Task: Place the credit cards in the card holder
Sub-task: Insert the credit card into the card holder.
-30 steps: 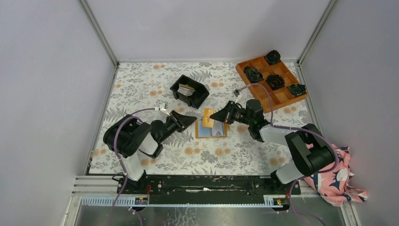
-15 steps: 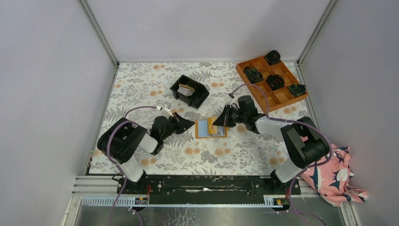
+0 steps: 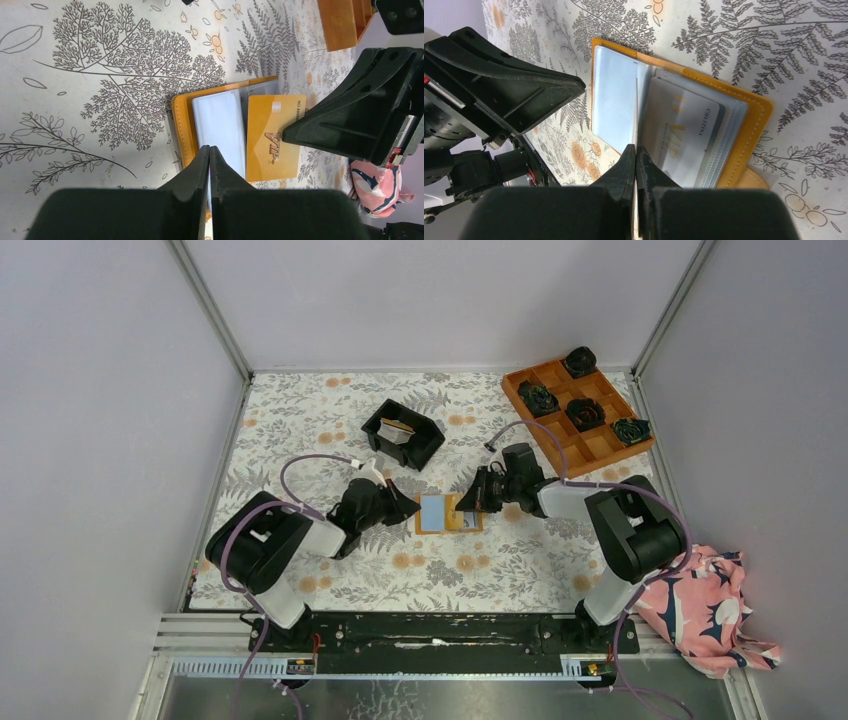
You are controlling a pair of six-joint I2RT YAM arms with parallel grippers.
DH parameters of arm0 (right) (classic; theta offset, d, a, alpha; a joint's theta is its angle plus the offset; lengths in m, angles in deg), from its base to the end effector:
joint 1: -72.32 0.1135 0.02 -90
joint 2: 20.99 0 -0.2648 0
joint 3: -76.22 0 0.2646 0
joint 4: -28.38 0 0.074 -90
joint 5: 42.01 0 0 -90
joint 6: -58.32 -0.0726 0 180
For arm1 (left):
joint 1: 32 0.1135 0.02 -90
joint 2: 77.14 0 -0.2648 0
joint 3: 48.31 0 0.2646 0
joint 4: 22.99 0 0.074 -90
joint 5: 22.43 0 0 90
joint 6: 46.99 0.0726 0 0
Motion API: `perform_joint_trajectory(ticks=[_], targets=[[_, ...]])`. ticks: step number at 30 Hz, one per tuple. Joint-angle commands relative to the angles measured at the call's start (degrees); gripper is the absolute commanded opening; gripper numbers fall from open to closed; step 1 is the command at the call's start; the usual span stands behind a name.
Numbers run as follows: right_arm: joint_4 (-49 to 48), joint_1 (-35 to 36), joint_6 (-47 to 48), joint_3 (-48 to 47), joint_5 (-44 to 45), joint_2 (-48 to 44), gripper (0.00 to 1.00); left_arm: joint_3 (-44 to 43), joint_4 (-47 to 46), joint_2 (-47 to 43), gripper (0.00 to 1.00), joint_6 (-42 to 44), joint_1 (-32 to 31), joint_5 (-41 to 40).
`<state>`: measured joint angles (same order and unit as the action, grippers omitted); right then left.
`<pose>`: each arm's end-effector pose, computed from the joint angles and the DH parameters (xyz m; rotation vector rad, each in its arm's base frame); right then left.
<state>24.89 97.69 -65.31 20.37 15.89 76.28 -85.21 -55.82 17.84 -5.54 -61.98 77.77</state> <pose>0.3077 0.1886 0.1178 -0.1607 2.3751 1.1573 0.2659 -0.1683 0.0907 -0.2282 2.1544 -1.0174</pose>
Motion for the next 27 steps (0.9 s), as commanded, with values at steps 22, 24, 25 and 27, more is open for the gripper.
perform_joint_trajectory(ticks=[22, 24, 25, 27], targets=[[-2.3, -1.9, -1.4, -2.1, -4.0, 5.5, 0.00, -4.6, 8.7, 2.8, 0.05, 4.0, -3.4, -5.1], [-2.4, -1.9, -1.6, -2.1, -4.1, 5.7, 0.00, -4.8, 9.3, 2.8, 0.05, 4.1, -3.7, -5.3], [-2.7, -1.9, -1.8, -2.1, -4.1, 5.8, 0.00, -4.9, 9.6, 2.7, 0.05, 4.1, -3.9, -5.6], [-3.2, -1.9, -2.4, -1.9, -4.1, 6.1, 0.00, -5.0, 10.7, 2.5, 0.05, 4.4, -4.3, -6.4]])
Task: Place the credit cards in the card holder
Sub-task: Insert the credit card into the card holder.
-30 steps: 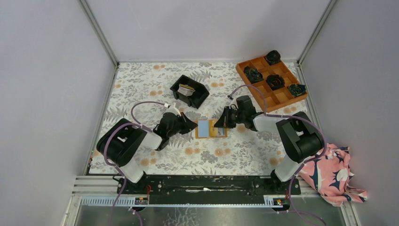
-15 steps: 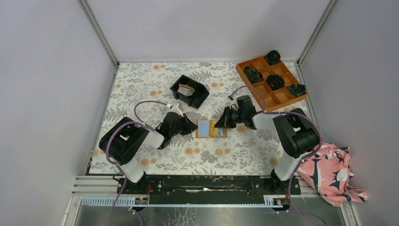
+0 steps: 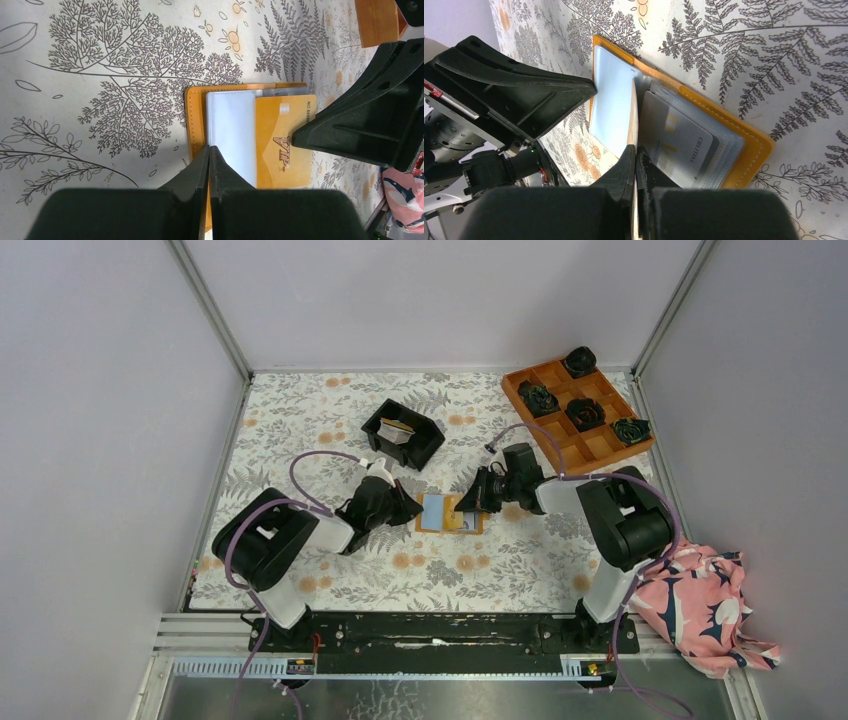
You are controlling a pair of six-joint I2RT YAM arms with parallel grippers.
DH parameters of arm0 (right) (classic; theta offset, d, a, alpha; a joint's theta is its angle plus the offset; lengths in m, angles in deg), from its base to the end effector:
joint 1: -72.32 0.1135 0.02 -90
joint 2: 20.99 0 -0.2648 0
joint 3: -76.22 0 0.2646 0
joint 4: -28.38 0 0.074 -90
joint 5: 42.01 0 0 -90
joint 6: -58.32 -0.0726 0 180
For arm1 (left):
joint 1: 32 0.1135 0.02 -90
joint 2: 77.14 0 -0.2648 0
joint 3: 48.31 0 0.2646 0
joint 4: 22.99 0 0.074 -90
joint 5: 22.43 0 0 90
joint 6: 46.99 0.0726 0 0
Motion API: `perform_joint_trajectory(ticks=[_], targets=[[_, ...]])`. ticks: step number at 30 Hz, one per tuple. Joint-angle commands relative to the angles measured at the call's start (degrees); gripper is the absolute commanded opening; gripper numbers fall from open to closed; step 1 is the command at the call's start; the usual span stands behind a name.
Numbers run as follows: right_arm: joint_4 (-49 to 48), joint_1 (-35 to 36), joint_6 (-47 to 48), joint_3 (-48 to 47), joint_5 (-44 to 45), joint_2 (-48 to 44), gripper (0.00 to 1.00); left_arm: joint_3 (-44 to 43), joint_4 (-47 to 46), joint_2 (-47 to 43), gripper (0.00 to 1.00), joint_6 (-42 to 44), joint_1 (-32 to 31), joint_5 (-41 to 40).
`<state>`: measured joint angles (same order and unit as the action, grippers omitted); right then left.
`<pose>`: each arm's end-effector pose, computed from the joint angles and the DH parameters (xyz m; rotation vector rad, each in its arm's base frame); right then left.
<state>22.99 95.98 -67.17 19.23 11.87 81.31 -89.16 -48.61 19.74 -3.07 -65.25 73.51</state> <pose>0.3164 0.1854 0.0990 -0.1160 2.4181 1.2305 0.2682 -0.1848 0.0829 -0.1843 2.2347 -0.9087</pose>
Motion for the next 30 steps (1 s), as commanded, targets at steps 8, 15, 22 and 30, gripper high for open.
perform_joint_trajectory(ticks=[8, 15, 22, 30], targets=[[-5.9, -0.2, -3.7, 0.6, -1.0, 3.1, 0.00, -0.8, 6.0, 0.1, 0.05, 2.3, -2.0, -4.2], [-8.0, -0.2, -5.2, 1.6, -1.1, 3.4, 0.00, -0.5, 8.8, -0.5, 0.05, 2.2, -3.3, -7.0], [-10.9, 0.7, -7.1, 3.3, -1.3, 3.8, 0.00, -0.8, 12.6, -2.1, 0.05, 2.1, -4.4, -10.7], [-11.6, 2.3, -7.4, 4.3, -0.7, 3.9, 0.00, -1.0, 15.0, -2.6, 0.04, 1.7, -5.0, -13.4]])
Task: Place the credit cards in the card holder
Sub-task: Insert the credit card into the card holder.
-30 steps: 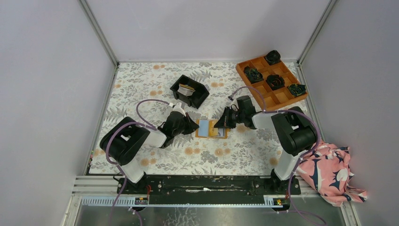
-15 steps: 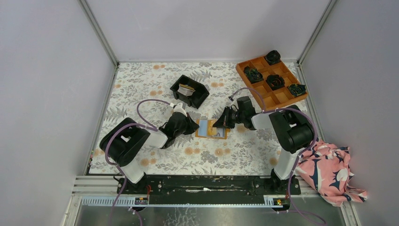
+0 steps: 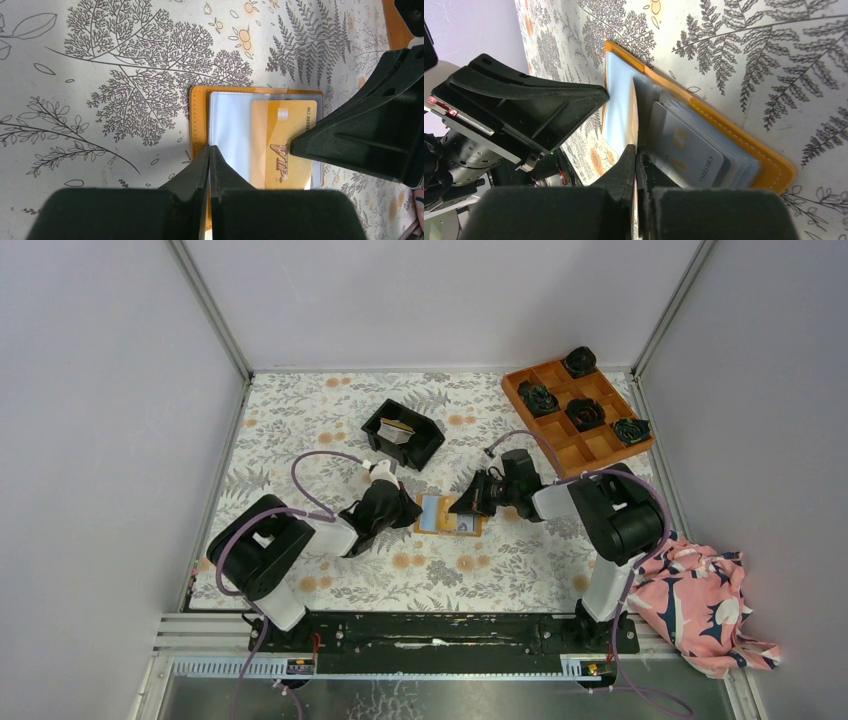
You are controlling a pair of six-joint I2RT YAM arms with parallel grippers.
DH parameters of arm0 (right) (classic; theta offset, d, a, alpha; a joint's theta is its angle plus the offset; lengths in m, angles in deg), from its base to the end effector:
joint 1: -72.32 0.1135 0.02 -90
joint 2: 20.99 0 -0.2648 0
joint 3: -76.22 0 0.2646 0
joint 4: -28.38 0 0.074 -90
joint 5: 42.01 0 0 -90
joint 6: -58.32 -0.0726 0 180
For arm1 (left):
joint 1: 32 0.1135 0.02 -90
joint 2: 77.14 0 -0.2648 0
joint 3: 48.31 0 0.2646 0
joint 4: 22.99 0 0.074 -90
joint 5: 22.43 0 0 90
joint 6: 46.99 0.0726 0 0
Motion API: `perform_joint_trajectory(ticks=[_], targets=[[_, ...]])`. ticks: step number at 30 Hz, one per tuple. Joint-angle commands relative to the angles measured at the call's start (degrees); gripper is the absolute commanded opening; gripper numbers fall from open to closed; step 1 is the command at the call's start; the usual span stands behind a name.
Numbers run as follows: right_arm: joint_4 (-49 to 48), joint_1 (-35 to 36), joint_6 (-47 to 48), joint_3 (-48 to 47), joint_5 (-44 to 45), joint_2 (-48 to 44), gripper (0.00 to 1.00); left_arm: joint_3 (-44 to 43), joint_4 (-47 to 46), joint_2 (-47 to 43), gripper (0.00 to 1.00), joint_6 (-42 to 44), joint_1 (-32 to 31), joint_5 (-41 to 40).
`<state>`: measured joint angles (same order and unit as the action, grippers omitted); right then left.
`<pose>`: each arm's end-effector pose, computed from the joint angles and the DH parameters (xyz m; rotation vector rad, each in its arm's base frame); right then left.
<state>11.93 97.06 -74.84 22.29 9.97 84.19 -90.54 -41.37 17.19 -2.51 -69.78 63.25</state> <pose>0.3107 0.1924 0.0878 -0.0415 2.3767 1.3516 0.2597 -0.1944 0.0875 -0.1977 2.2480 -0.7384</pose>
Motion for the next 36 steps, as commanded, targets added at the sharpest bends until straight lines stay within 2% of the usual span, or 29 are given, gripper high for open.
perform_joint_trajectory(ticks=[1, 21, 23, 28, 32, 36], targets=[[-0.6, 1.3, 0.3, 1.4, 1.2, 0.9, 0.00, 0.4, 8.0, -0.2, 0.04, 1.1, -0.6, -3.3], [-3.9, 3.9, -3.6, 1.0, 5.5, 3.7, 0.00, 0.1, 9.4, -0.1, 0.02, 0.8, -2.3, -4.3], [-3.0, 4.5, -3.3, 0.5, 6.4, 3.9, 0.05, 0.3, 9.5, -0.3, 0.02, 0.8, -2.4, -4.5], [2.3, 6.3, -0.7, -1.2, 9.4, 2.5, 0.34, 0.7, 9.5, -0.6, 0.02, 0.5, -2.5, -4.8], [6.6, 6.8, 1.8, -2.4, 11.7, -0.2, 0.44, 0.9, 9.7, -1.1, 0.02, 0.4, -2.6, -4.9], [11.5, 7.4, 4.4, -3.7, 14.5, -2.9, 0.46, 1.1, 10.1, -1.9, 0.01, 0.3, -2.6, -5.3]])
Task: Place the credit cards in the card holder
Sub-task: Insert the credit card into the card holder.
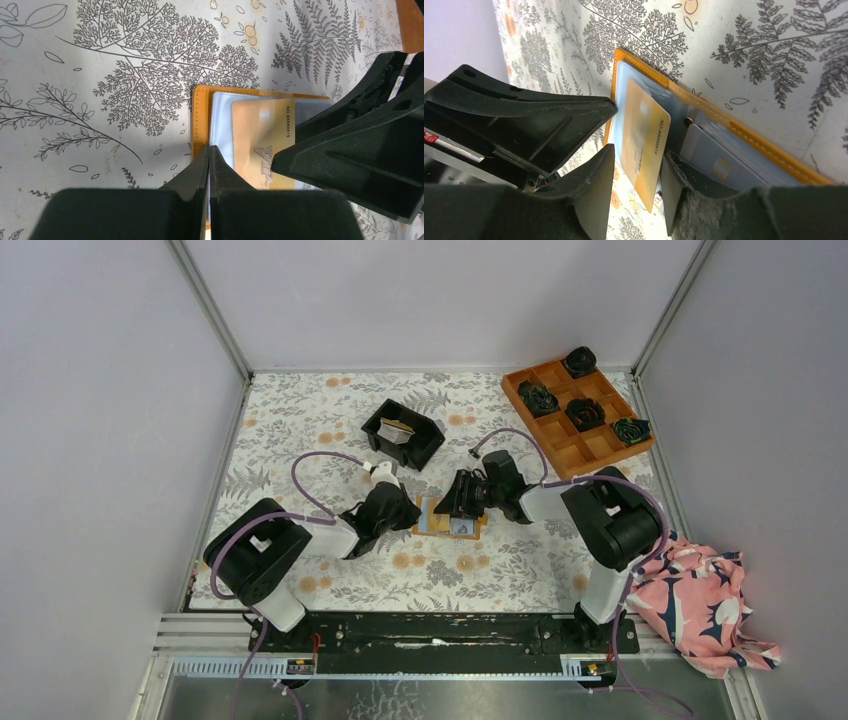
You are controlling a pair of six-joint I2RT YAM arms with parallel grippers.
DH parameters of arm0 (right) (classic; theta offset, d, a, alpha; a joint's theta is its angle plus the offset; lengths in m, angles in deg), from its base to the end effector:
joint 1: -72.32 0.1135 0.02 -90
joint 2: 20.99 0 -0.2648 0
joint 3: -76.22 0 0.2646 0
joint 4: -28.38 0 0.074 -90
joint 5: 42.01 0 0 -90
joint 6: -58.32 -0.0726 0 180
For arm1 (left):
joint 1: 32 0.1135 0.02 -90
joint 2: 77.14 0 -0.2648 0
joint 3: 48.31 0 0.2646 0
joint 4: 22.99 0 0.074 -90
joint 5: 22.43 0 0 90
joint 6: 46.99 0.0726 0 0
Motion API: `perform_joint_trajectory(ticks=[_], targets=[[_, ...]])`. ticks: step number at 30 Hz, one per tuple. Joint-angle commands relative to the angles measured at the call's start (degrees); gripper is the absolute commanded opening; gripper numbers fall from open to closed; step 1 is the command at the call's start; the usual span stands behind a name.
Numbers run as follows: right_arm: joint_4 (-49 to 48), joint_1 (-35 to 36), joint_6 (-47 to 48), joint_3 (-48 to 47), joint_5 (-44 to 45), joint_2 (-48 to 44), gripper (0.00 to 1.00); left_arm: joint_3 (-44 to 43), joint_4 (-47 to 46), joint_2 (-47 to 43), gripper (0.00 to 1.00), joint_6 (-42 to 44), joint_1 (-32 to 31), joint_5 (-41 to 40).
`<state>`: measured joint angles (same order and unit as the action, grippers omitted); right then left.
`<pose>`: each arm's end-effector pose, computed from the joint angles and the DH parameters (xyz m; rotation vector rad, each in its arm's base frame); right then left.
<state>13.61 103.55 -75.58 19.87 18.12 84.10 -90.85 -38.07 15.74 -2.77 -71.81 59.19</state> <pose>0.3036 0.2264 0.0937 -0.0724 2.3804 1.2633 0.2536 -0.1976 0.0901 -0.2034 2.2535 -0.6737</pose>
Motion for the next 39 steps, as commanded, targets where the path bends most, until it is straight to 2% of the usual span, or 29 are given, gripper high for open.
perform_joint_trajectory(ticks=[1, 7, 11, 29, 39], targets=[[10.7, 0.9, 5.7, -1.6, 6.9, -3.4, 0.46, 1.5, 7.0, -0.7, 0.01, 0.6, -0.5, -1.3], [19.7, 2.5, 10.5, -4.9, 11.5, -6.1, 0.49, 1.9, 7.4, -1.9, 0.01, 0.2, -0.6, -1.2], [21.7, 2.9, 11.5, -5.6, 12.6, -7.0, 0.50, 1.9, 7.5, -2.5, 0.00, -0.1, -0.5, -1.0], [22.6, 7.2, 10.9, -9.3, 14.3, -4.6, 0.47, 3.6, 4.5, -1.8, 0.00, -1.1, -0.9, 0.9], [21.7, 8.7, 9.9, -10.2, 14.4, -2.9, 0.47, 5.1, -0.1, 0.2, 0.00, -2.3, -1.5, 3.2]])
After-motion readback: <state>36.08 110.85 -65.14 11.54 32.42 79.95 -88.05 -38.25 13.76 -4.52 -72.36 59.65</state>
